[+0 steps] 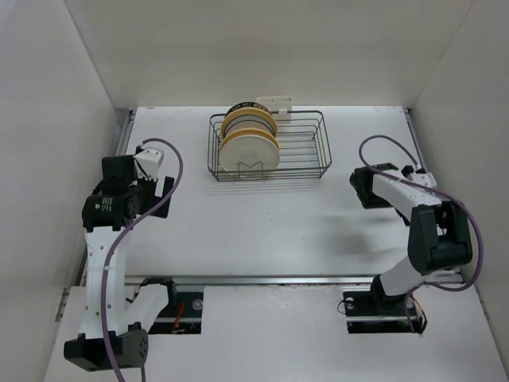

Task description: Unload the plates from the dish rack

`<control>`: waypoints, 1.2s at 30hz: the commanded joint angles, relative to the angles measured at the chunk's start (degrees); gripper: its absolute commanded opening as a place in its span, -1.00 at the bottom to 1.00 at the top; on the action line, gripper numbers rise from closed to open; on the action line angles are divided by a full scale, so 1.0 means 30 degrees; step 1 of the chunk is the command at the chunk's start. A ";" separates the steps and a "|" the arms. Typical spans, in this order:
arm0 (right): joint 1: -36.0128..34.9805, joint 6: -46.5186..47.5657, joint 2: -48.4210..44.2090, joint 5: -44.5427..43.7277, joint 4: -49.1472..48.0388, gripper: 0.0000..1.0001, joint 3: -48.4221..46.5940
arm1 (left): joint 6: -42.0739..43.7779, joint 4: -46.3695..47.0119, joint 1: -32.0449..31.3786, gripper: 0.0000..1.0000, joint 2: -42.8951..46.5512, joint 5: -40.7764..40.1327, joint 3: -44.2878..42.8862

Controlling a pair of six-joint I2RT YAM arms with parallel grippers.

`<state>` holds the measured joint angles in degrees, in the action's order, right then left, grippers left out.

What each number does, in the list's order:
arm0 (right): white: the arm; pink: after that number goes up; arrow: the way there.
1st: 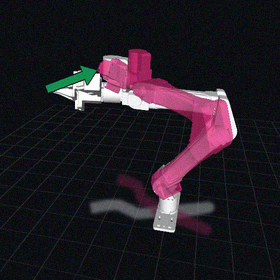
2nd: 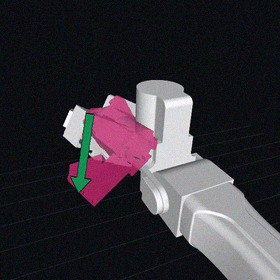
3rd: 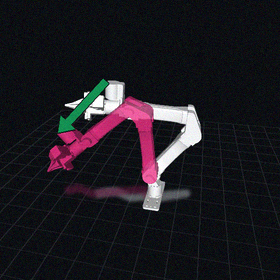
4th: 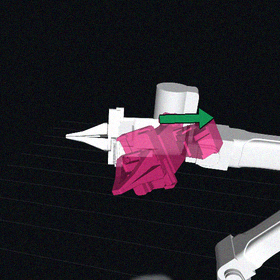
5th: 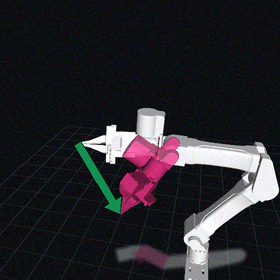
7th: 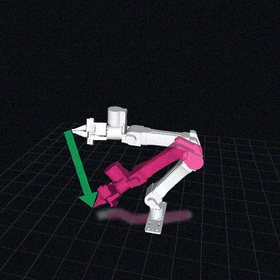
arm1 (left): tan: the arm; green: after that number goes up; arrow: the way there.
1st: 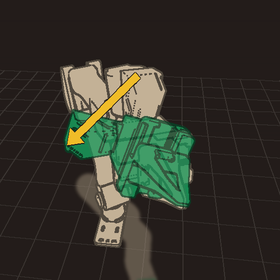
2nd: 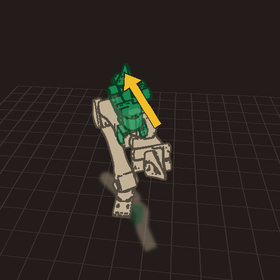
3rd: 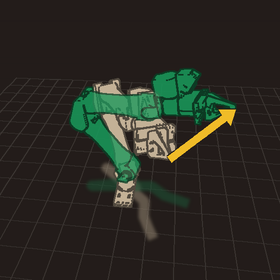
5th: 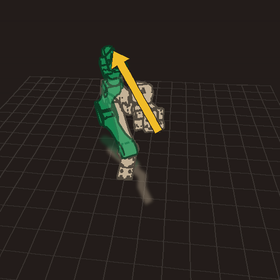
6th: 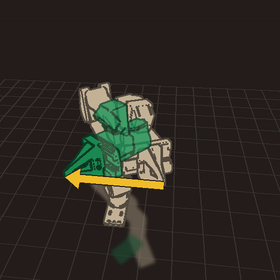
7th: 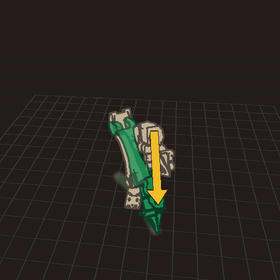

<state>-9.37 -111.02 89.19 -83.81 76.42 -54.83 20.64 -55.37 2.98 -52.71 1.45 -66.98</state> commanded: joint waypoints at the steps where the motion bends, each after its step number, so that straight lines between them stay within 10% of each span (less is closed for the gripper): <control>1: -0.0101 0.3565 0.0705 -0.4962 0.0952 1.00 -0.3745 | -0.0934 0.0675 -0.0057 1.00 0.0227 -0.0367 -0.0173; 12: -0.6013 1.6928 0.4685 -0.2825 0.0952 1.00 -1.9010 | 0.2318 -0.2276 -0.0523 1.00 -0.5243 0.4467 -0.5993; 14: -0.6981 2.3321 0.5512 -0.2216 -0.3547 1.00 -2.0245 | 0.2057 -0.3246 -0.1108 1.00 -0.8454 0.4467 -0.9302; 16: -0.7569 3.6839 0.4380 0.6974 -1.1669 0.92 -1.8123 | 0.1704 -0.5002 -0.1636 1.00 -1.0778 0.4203 -1.3125; 23: -0.8480 3.8958 -0.0549 2.6481 -2.1336 0.96 -1.3456 | -0.0463 -0.4575 -0.3160 1.00 -1.7232 0.3617 -1.8015; 31: -0.8480 4.1519 0.4955 3.1828 -1.6220 -0.15 -1.8782 | -0.2866 -0.1554 -0.3162 0.63 -2.0219 0.4406 -1.8015; 36: -0.8480 4.1898 0.6128 3.3181 -1.5748 -0.14 -1.8990 | -0.3510 -0.0731 -0.3162 0.51 -2.1656 0.4408 -1.8394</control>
<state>-34.70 11.64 106.21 9.37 26.63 -110.34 12.73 -60.10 -6.66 -116.53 13.47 -119.48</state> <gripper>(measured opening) 0.425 0.760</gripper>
